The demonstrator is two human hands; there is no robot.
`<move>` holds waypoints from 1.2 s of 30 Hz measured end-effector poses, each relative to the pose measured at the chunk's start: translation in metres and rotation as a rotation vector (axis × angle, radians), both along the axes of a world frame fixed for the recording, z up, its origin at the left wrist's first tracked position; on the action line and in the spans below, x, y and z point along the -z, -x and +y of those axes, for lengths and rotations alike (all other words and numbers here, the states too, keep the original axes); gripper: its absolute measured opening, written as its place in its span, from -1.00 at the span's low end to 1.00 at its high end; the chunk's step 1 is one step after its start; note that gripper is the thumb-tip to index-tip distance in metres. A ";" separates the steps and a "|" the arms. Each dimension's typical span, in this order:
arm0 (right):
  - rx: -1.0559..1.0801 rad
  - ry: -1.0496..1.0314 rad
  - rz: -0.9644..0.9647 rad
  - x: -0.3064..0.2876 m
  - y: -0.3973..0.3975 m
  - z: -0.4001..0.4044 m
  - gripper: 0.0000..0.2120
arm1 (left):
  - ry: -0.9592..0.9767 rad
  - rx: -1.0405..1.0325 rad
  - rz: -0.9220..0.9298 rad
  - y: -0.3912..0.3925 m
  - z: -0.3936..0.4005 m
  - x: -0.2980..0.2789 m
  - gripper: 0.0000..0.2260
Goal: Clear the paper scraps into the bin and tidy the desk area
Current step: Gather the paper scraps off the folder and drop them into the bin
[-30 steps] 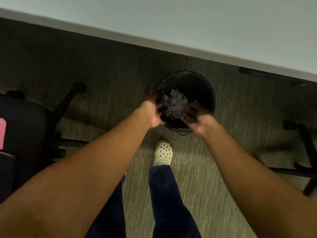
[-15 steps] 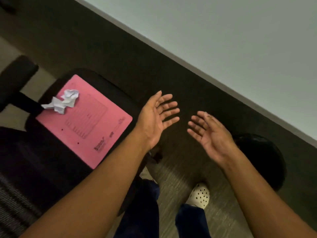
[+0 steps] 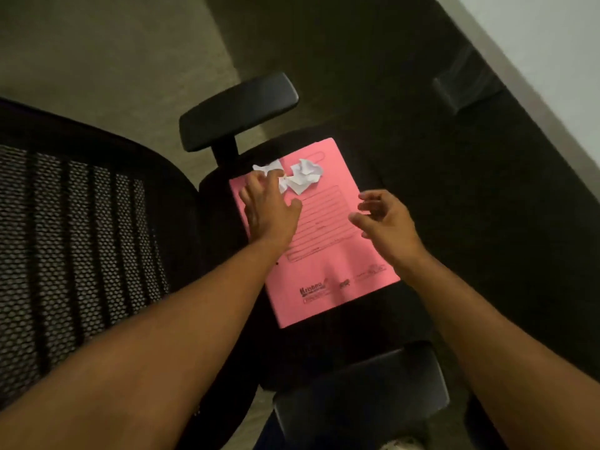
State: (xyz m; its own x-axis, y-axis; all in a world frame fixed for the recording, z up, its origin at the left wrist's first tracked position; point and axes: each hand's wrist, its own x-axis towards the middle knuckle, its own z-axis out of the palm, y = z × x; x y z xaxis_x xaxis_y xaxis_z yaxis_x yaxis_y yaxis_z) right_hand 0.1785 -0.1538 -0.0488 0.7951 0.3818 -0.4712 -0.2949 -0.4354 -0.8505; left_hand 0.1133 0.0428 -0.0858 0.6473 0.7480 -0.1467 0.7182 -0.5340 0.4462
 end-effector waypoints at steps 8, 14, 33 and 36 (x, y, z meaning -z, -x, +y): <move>-0.465 0.355 -0.567 0.046 -0.028 0.111 -0.31 | -0.067 0.396 0.280 -0.022 0.082 0.009 -0.20; -0.653 0.577 -0.630 0.070 -0.031 0.146 -0.33 | -0.107 0.451 0.327 -0.021 0.080 0.018 -0.41; -0.113 0.155 -0.047 0.052 0.008 0.037 -0.83 | 0.565 -0.237 -0.215 0.010 -0.023 0.019 -0.73; 0.093 -0.109 0.268 0.031 0.013 -0.019 -0.81 | 0.675 -0.221 -0.245 0.014 -0.069 0.006 -0.70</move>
State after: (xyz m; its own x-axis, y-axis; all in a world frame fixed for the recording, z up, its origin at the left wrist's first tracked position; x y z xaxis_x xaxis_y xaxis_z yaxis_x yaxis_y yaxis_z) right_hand 0.1658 -0.1728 -0.0795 0.6818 0.3731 -0.6293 -0.5497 -0.3063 -0.7772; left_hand 0.0996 -0.0266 -0.0923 0.5655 0.6627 -0.4909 0.6151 0.0575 0.7864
